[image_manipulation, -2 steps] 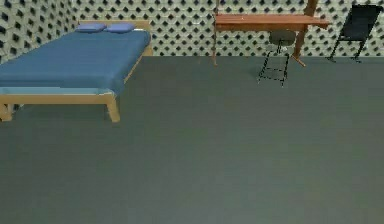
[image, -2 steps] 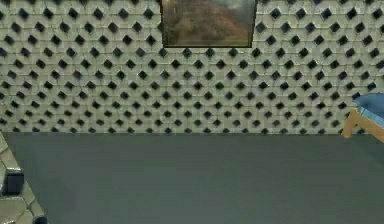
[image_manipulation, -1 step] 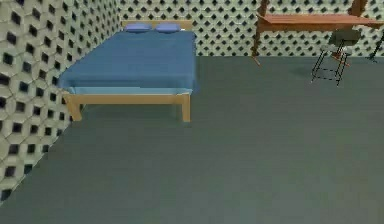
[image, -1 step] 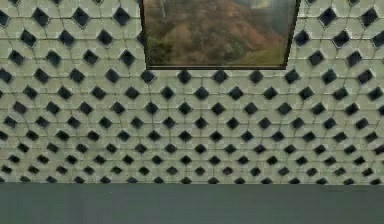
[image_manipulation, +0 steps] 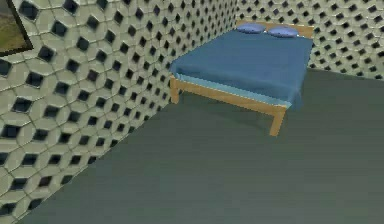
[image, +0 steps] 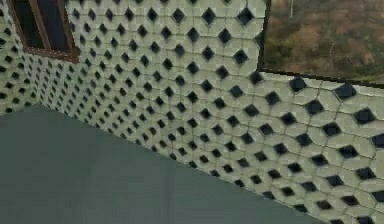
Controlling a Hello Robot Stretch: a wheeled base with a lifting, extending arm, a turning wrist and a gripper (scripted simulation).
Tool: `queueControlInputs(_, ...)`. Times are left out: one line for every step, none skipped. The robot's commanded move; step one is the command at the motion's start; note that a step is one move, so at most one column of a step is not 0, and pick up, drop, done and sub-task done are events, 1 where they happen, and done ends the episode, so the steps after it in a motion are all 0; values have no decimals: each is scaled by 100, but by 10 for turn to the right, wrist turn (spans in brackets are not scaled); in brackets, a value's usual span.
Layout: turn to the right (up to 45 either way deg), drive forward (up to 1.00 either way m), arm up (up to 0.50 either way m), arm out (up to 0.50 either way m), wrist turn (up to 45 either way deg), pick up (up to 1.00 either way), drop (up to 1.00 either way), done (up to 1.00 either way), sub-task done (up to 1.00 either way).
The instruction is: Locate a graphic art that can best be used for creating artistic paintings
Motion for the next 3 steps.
queueControlInputs(0,75,0,0,0,0,0,0,0)
queueControlInputs(450,0,0,0,0,0,0,0,0)
queueControlInputs(180,0,0,0,0,0,0,0,0)
